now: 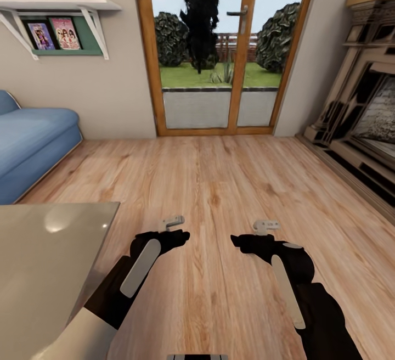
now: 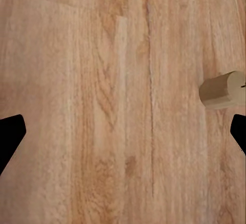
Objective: Place each of the two pumpkins and all three candles from the living room inside a cabinet in the living room (use any cabinet), then make sure every cabinet is closed, and position the cauldron so it is next to a table in the living room.
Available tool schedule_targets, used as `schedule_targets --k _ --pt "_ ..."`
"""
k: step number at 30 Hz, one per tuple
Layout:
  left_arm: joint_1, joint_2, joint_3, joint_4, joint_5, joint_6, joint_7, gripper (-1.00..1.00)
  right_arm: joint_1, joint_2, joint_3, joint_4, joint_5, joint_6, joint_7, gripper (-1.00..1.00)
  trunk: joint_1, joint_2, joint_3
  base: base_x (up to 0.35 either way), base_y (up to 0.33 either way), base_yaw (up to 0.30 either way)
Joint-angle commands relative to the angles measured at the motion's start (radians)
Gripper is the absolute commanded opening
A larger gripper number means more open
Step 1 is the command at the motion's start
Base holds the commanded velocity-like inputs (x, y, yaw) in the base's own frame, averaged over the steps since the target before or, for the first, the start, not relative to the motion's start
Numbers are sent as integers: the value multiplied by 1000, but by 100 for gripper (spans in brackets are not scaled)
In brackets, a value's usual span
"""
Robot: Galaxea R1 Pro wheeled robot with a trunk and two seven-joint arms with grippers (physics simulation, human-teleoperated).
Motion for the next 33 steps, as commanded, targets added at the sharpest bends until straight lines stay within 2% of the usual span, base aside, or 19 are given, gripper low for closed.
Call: schedule_targets --k 1,5,11,12,13,15,21,24,30,33 --pt "0 0 -1 0 0 0 0 100 0 0 0 0 0 0 0 100 0 0 0 324 0 0" --pt "0 0 -1 1 0 0 1 100 -1 2 0 0 0 2 -1 100 0 0 0 326 0 -29" --pt "1 -1 -1 3 -1 -2 0 100 -17 8 0 1 -1 14 -6 100 0 0 0 327 3 -229" --pt "1 0 -1 8 -1 -3 0 100 -25 10 -1 1 -1 30 -9 100 0 0 0 324 60 -287" --pt "1 -1 -1 46 -1 -9 -4 100 -55 12 0 15 -2 93 -53 100 0 0 0 303 165 -295" --pt "0 -1 -1 67 -1 -16 -8 100 -68 12 0 37 -2 93 -66 100 0 0 0 296 183 -297" --pt "1 -1 -1 126 -1 -58 -11 100 -119 15 1 165 -3 93 -87 100 0 0 0 149 101 -300" --pt "0 -2 -1 165 0 -89 -11 100 -159 14 -1 250 -4 93 -132 100 0 0 0 24 16 -300" --pt "0 -4 -1 198 1 -125 -12 100 -208 15 -49 359 -6 93 -208 100 0 0 0 5 3 -168" --pt "-1 -4 0 223 2 -133 -12 100 -261 15 -57 483 -9 93 -217 100 0 0 0 54 1 -32"
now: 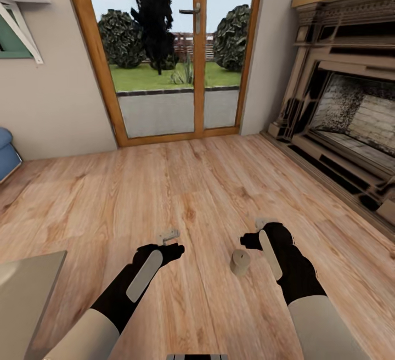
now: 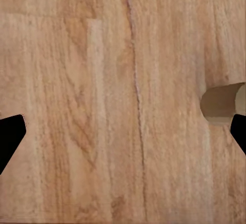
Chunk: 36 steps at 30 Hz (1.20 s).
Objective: Place each of the two pumpkins and all three candles from the living room inside a cabinet in the living room (use any cabinet), then make sure every cabinet is closed, and position the cauldron so it is next to a table in the living room.
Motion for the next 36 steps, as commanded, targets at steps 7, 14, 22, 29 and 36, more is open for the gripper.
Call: schedule_targets --k 7,14,22,29,36 --pt "0 1 1 29 0 -23 0 100 -38 1 -4 124 -3 0 4 100 0 0 0 252 0 -7" --pt "-7 1 10 132 8 -33 8 100 -123 45 -4 448 -4 -181 0 100 0 0 0 135 0 0" --pt "-2 2 2 181 4 -90 -4 100 -163 56 -4 597 -4 -275 -4 100 0 0 0 124 0 0" --pt "-2 -2 5 179 10 -94 4 100 -221 54 -6 733 -32 -305 -4 100 0 0 -4 189 0 0" --pt "-4 4 15 201 120 -101 -22 100 -244 48 -8 815 -42 -392 -4 100 4 -2 -31 16 0 0"
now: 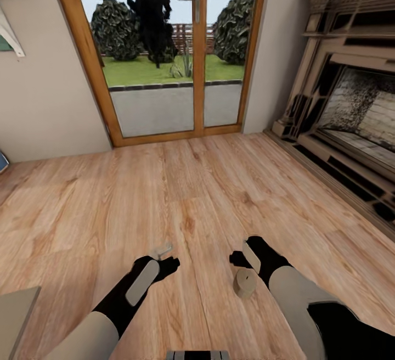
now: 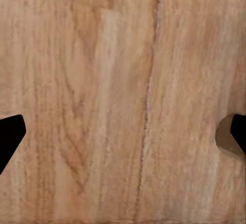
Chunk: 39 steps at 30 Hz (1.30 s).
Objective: Place each of the two pumpkins and all three candles from the living room inside a cabinet in the living room (use any cabinet), then make sure every cabinet is closed, and position the cauldron so it is next to a table in the living room.
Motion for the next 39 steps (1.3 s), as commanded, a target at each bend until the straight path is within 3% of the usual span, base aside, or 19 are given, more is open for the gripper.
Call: schedule_targets --k 1,5,8,12,23,25,28,29,32,39 --pt "-3 1 0 18 4 -1 -12 100 -11 -1 0 24 -1 -19 2 100 0 0 -4 1 0 0" --pt "-10 3 1 65 7 -2 -37 100 -29 -6 0 65 -1 -52 9 100 2 -1 -19 0 0 0" --pt "-11 3 1 71 7 -3 -40 100 -31 -29 -1 69 -1 -57 10 100 4 -2 -31 0 0 0" --pt "-10 3 1 74 7 -4 -41 100 -32 -41 0 70 -1 -58 10 100 5 -3 -47 0 0 0" --pt "-10 6 3 74 10 -23 -42 100 -36 -49 0 66 -1 -58 11 100 10 -5 -89 0 0 0" --pt "-10 8 2 46 11 -23 -36 100 -36 -49 0 65 -1 -58 12 100 11 -6 -97 0 0 0" --pt "-1 12 1 -97 9 22 0 100 -36 -47 0 63 -1 -58 13 100 13 -7 -108 0 0 0" --pt "15 12 2 -165 10 55 42 100 -36 -47 0 60 -1 -58 14 100 13 -7 -112 0 0 0" --pt "49 14 4 -247 9 79 82 100 -36 -47 1 55 -1 -58 17 100 14 -8 -124 0 0 0" --pt "89 18 -5 -286 -1 90 104 100 -36 -48 1 51 0 -58 21 100 15 -8 -132 16 0 0"
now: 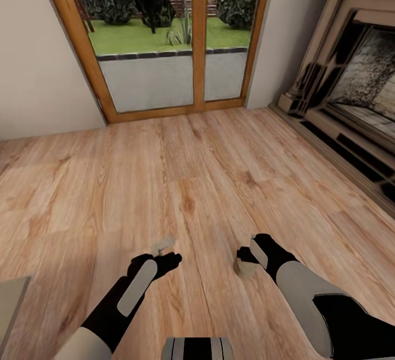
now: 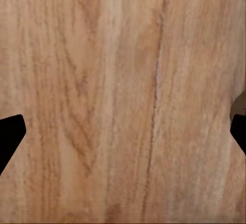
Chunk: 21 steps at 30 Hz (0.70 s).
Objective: Place each of the two pumpkins and all three candles from the living room inside a cabinet in the living room (use any cabinet), then make sure every cabinet is closed, and position the cauldron so it is next to a table in the living room.
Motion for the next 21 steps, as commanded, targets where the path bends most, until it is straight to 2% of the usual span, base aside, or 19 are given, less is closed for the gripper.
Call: schedule_targets --k 1,4,7,9,12,21 --pt "6 0 -4 -1 -14 0 1 100 0 0 0 0 0 0 0 100 0 0 0 174 0 0" --pt "12 -2 -8 -1 -58 0 -1 100 0 0 0 -1 0 0 0 100 0 0 0 251 0 0" --pt "14 -4 -8 0 -79 -1 -4 100 0 0 0 -1 0 0 0 100 0 0 0 228 0 0" --pt "14 -8 3 -1 -79 -3 1 100 0 0 0 -1 1 0 0 100 0 0 0 81 0 0" --pt "13 -13 43 -3 -70 -5 2 100 0 0 0 -1 1 1 0 100 1 -1 -12 26 0 0" --pt "12 -16 53 -2 -69 -5 3 100 0 0 0 0 0 3 0 100 5 -3 -46 2 0 0"
